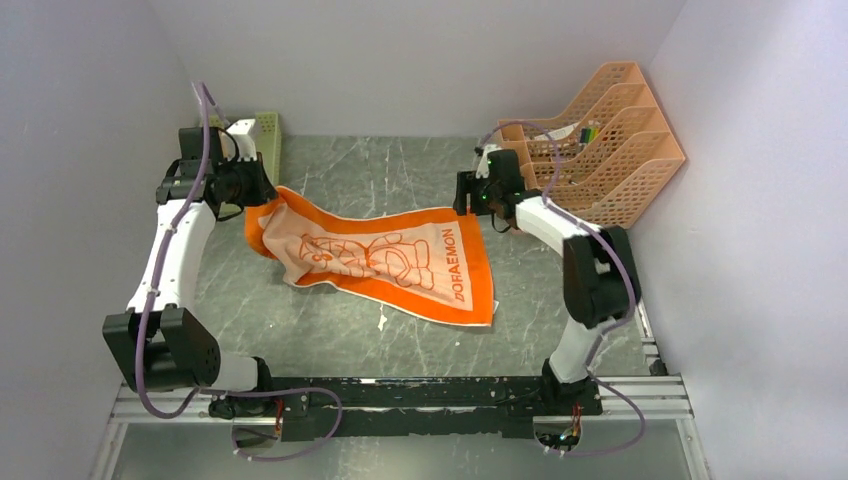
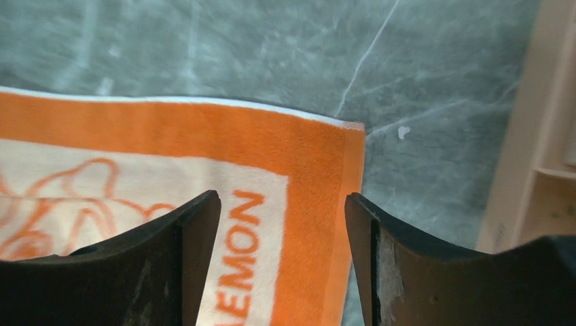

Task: Roll the towels
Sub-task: Flatten out the towel at the center of the board.

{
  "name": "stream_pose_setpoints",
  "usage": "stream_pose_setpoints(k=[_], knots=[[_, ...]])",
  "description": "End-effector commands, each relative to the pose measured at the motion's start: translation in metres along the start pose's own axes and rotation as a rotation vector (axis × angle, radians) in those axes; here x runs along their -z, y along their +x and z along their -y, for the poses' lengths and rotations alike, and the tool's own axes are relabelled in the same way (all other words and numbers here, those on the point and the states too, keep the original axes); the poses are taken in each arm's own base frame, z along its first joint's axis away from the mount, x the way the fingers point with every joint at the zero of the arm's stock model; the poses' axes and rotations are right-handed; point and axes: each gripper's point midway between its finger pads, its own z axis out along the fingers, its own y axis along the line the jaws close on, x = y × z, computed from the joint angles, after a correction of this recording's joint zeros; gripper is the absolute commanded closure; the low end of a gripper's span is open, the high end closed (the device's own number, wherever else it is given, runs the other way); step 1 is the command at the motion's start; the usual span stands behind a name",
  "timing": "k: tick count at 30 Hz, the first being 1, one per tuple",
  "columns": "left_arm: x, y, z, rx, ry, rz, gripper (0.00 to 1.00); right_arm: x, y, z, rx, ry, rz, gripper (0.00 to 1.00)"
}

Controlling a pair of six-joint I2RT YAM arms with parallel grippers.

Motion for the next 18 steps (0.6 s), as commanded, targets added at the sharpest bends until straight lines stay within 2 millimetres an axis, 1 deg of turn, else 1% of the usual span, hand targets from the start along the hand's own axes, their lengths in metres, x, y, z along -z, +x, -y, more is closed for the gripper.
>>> stream_pose_setpoints(k=[1,3,6,14,18], knots=[[-0.01,0.004,-0.006,-0.004,-0.011,-0.028,0.93,-0.032,0.029,0.01,0.09,-0.011,-0.174,0.33],[-0.013,0.005,-0.006,-0.001,-0.008,-0.036,0.93,-0.044,0.038,0.018,0.092,0.016,-0.205,0.35],[-0.017,0.008,-0.007,0.004,-0.002,-0.053,0.93,-0.054,0.045,0.023,0.085,0.03,-0.219,0.37],[-0.022,0.006,-0.005,0.007,0.019,-0.065,0.93,-0.069,0.054,0.035,0.072,0.074,-0.194,0.37],[-0.021,0.007,-0.005,0.007,0.018,-0.065,0.93,-0.075,0.054,0.038,0.051,0.072,-0.173,0.41]])
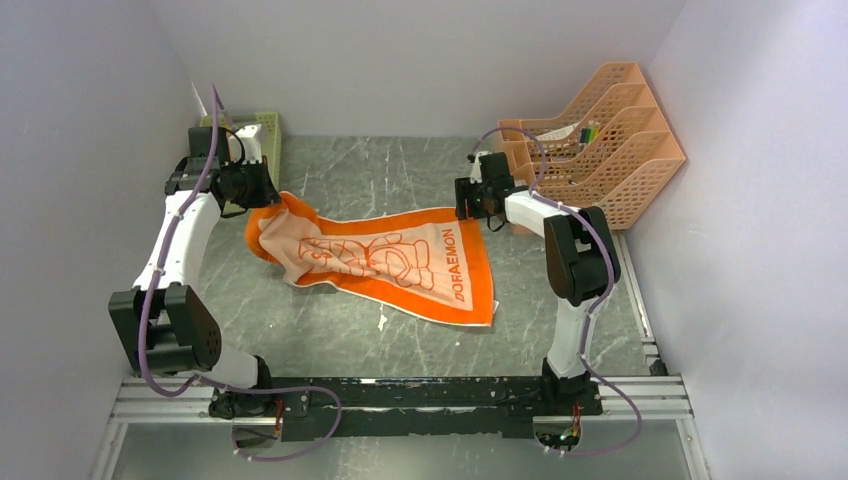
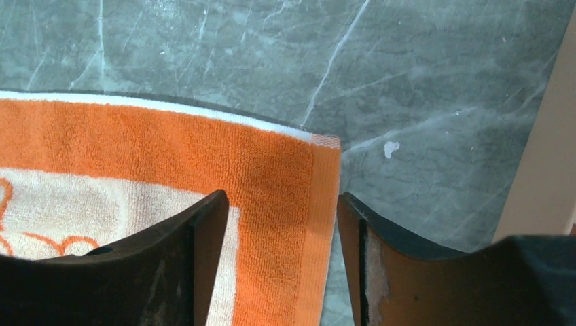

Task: Roll the towels
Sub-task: Flatten out the towel at the center of the board.

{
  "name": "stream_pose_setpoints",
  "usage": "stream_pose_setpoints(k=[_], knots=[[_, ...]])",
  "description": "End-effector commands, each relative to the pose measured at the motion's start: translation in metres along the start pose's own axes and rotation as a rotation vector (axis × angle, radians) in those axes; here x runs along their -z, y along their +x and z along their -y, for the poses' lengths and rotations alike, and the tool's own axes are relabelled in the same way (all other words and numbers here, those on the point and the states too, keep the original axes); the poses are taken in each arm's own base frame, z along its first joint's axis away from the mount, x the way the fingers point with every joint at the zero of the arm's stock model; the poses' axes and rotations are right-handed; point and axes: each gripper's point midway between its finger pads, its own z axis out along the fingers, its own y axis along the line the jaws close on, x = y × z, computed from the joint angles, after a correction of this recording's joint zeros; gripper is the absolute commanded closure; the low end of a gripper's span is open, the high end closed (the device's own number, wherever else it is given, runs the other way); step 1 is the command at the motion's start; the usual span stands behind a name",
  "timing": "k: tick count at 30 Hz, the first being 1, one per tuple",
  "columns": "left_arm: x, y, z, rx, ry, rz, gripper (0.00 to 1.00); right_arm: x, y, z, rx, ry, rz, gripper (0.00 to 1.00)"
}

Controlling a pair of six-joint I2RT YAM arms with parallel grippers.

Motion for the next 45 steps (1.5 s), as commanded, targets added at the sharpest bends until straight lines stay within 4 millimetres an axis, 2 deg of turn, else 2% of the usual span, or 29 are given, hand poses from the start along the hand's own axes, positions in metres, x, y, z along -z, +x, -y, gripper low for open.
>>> stream_pose_setpoints(k=[1,2,3,7,14,17,20,22,23,26,31,33,35,39,41,45], knots=[[0.007,-0.01,0.005,-0.022,0.014,0.024,0.93,-0.014,-0.003,0.009,-0.015,0.015,0.032,0.42],[0.007,-0.01,0.005,-0.021,0.013,0.023,0.93,-0.014,-0.005,0.008,-0.015,0.01,0.036,0.43],[0.008,-0.009,0.005,-0.021,0.013,0.024,0.93,-0.022,0.002,0.01,-0.018,0.01,0.014,0.45],[0.009,-0.008,0.006,-0.021,0.016,0.025,0.93,-0.031,0.009,0.014,-0.018,0.024,-0.003,0.48],[0.011,-0.008,0.008,-0.022,0.016,0.028,0.93,-0.035,0.032,0.036,0.011,0.129,-0.061,0.49],[0.011,-0.006,0.007,-0.018,0.012,0.026,0.93,-0.032,0.039,0.045,0.04,0.186,-0.085,0.59],[0.01,-0.003,0.006,-0.014,0.009,0.02,0.93,-0.026,0.04,0.05,0.06,0.225,-0.109,0.82],[0.009,0.0,0.005,-0.008,0.004,0.017,0.93,-0.02,0.034,0.049,0.061,0.225,-0.096,0.96],[0.008,0.002,0.005,-0.006,0.004,0.016,0.93,-0.018,0.032,0.048,0.059,0.224,-0.089,1.0],[0.006,0.006,0.003,0.002,-0.003,0.006,0.93,-0.009,0.016,0.042,0.04,0.201,-0.06,1.0],[-0.001,0.012,0.002,0.02,0.003,-0.003,0.92,0.041,-0.058,0.037,-0.009,0.191,0.145,1.0],[-0.011,0.016,0.0,0.03,0.011,-0.018,0.88,0.063,-0.085,0.042,-0.027,0.209,0.217,1.0],[-0.024,0.025,-0.004,0.043,0.01,-0.044,0.8,0.076,-0.101,0.053,-0.035,0.244,0.256,1.0],[-0.056,0.048,-0.016,0.072,0.014,-0.146,0.59,0.079,-0.111,0.072,-0.028,0.331,0.243,1.0],[-0.065,0.05,-0.025,0.071,-0.013,-0.175,0.52,0.082,-0.114,0.079,-0.042,0.349,0.246,1.0],[-0.07,0.042,-0.037,0.06,-0.065,-0.171,0.42,0.098,-0.116,0.104,-0.098,0.406,0.268,1.0]])
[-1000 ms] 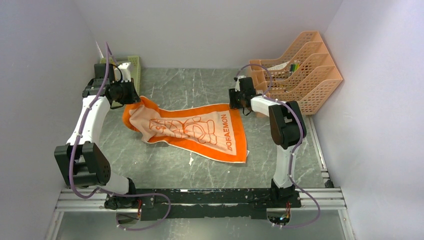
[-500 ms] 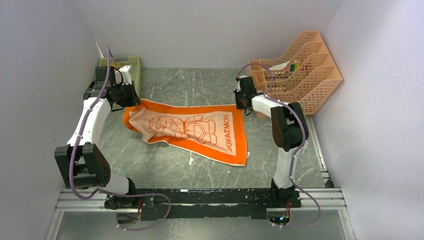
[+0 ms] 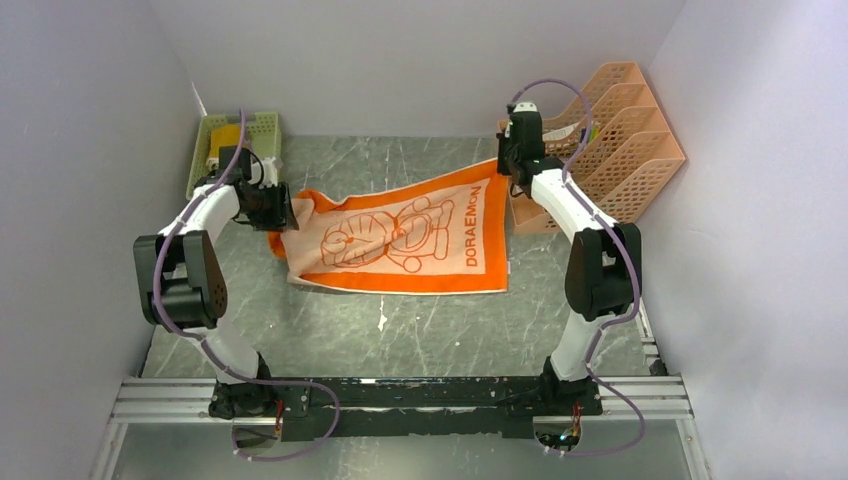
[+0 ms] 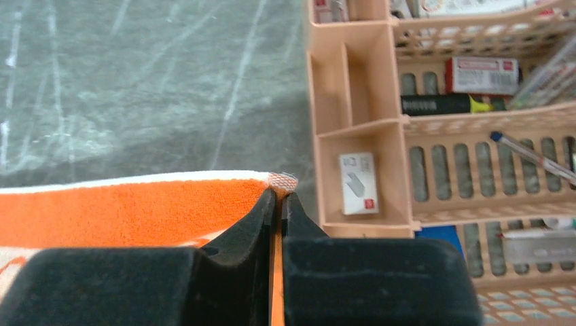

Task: Roll the towels
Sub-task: Flatten out the towel at the center of the board.

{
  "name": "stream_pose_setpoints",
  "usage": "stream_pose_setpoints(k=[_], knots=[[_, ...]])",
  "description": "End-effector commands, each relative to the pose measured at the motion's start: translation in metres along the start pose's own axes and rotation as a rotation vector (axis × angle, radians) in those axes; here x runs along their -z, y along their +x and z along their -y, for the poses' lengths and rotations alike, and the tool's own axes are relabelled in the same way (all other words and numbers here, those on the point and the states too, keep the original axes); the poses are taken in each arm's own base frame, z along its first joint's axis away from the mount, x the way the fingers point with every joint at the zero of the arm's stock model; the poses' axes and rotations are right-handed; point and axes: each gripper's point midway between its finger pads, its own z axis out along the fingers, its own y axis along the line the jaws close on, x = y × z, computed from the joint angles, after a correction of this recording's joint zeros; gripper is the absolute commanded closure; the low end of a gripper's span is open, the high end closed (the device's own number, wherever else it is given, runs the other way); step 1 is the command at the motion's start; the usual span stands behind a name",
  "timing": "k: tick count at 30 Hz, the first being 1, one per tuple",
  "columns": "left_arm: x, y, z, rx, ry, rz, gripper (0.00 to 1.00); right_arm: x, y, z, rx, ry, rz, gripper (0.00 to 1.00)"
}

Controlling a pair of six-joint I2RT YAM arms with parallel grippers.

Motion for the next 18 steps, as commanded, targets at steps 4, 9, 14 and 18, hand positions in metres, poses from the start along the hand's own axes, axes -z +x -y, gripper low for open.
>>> stream_pose_setpoints(k=[4,9,14,18], knots=[[0.002,-0.03,-0.005,-0.02,-0.042,0.081,0.37,0.011,-0.003,0.06,-0.066,0.172,-0.012,1.0],[-0.005,-0.03,-0.007,-0.011,-0.043,0.091,0.38,0.026,-0.022,0.092,-0.115,0.273,0.045,1.0],[0.0,-0.024,0.047,-0.075,0.07,0.132,0.39,0.034,-0.047,0.114,-0.166,0.31,0.091,1.0],[-0.004,-0.014,0.108,-0.102,0.16,0.143,0.4,0.038,-0.071,0.118,-0.173,0.327,0.129,1.0]])
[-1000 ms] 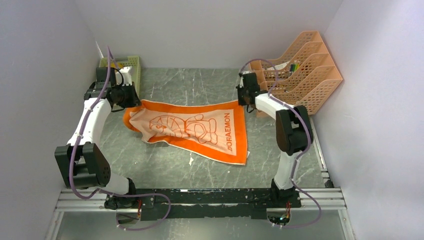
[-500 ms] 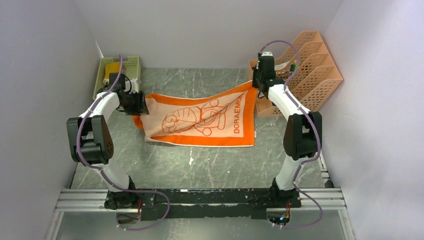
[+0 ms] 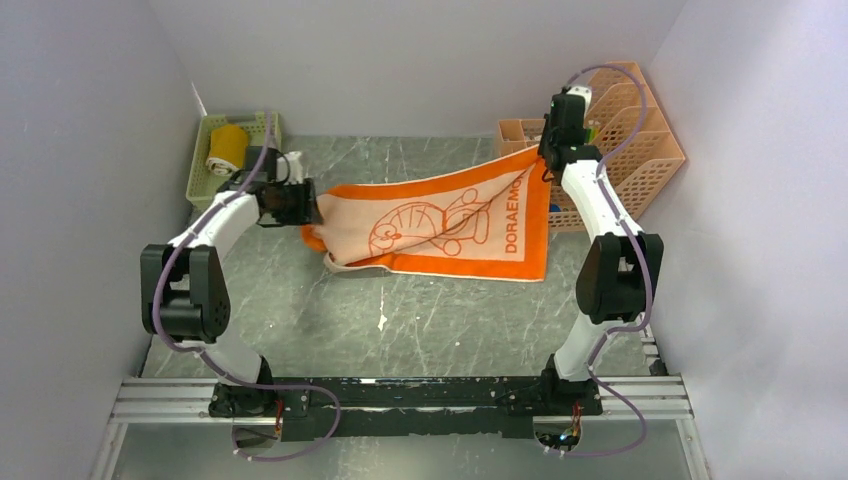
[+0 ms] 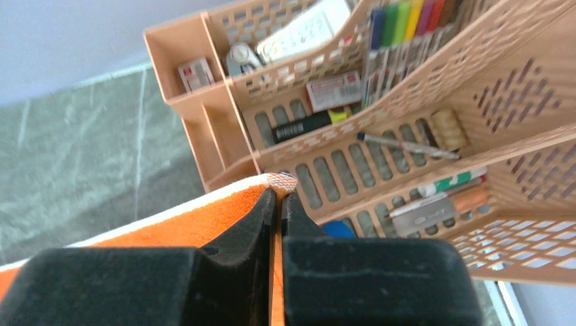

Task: Roll the towels
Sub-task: Flatten out the towel at the center of the board.

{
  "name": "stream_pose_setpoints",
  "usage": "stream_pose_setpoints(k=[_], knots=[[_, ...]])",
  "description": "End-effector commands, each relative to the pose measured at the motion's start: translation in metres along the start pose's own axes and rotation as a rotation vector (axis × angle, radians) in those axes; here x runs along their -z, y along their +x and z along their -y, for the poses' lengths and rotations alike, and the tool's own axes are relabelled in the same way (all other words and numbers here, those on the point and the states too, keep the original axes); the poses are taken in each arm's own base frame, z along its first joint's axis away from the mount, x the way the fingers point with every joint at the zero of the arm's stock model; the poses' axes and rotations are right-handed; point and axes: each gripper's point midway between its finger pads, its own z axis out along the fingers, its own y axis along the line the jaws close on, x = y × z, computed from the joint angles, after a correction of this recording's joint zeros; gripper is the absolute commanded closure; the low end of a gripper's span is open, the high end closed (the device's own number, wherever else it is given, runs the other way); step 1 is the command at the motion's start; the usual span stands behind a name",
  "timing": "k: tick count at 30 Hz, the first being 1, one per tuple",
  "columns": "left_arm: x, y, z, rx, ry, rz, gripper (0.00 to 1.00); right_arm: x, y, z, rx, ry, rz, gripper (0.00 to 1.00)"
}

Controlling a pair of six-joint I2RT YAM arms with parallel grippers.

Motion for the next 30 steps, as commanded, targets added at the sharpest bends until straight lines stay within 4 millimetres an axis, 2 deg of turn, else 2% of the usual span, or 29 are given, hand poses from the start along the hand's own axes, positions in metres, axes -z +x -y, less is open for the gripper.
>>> stream_pose_setpoints(k=[1,4,6,8,11,13,19,26,29,30], knots=[[0.0,-0.011,0.076,-0.044,0.137,0.087,0.4,0.013,-0.052,0.012,-0.048,0.05,0.107,1.0],[-0.013,-0.016,0.094,-0.036,0.164,0.117,0.4,0.018,-0.068,0.008,-0.052,0.034,0.133,1.0],[-0.027,-0.02,0.094,-0.03,0.163,0.122,0.41,0.021,-0.074,0.001,-0.056,-0.007,0.136,1.0],[-0.047,-0.017,0.093,-0.017,0.174,0.099,0.45,0.021,-0.069,-0.007,-0.052,-0.043,0.123,1.0],[-0.077,0.007,0.099,-0.01,0.199,0.013,0.52,0.023,-0.062,-0.011,-0.036,-0.066,0.106,1.0],[-0.084,0.025,0.11,-0.012,0.216,-0.012,0.51,0.026,-0.058,-0.011,-0.025,-0.071,0.101,1.0],[-0.066,0.076,0.146,0.085,0.312,-0.037,0.53,0.035,-0.061,-0.011,-0.022,-0.094,0.118,1.0],[-0.03,0.148,0.208,0.242,0.447,-0.075,0.56,0.042,-0.069,-0.02,-0.042,-0.146,0.134,1.0],[-0.019,0.159,0.234,0.26,0.499,-0.079,0.55,0.049,-0.073,-0.019,-0.045,-0.155,0.146,1.0],[-0.015,0.158,0.236,0.253,0.494,-0.079,0.55,0.05,-0.075,-0.019,-0.043,-0.155,0.149,1.0]])
